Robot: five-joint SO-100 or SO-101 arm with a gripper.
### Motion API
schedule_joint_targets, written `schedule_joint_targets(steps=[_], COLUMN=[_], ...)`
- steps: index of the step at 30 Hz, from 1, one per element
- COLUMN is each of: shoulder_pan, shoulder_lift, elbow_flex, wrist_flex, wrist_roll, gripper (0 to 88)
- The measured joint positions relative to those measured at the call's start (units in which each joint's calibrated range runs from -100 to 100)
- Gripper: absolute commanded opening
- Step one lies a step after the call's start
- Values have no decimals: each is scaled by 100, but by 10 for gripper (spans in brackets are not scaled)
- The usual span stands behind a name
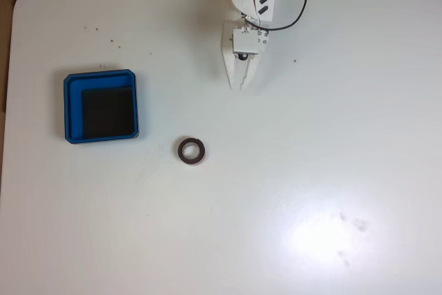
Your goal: Pick the red roll and drop it in the blue box
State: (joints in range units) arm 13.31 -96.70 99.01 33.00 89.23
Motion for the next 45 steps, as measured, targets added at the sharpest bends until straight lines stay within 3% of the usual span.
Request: schedule_joint_targets(steps=[12,30,36,45], shoulder_pan=[1059,960,683,643], shoulder_lift=[0,127,1177,3827], elbow_flex=[0,-99,-610,-2700], wrist_flex=[0,0,0,0], wrist_roll=[-8,25,25,25], gripper=[5,5,5,5])
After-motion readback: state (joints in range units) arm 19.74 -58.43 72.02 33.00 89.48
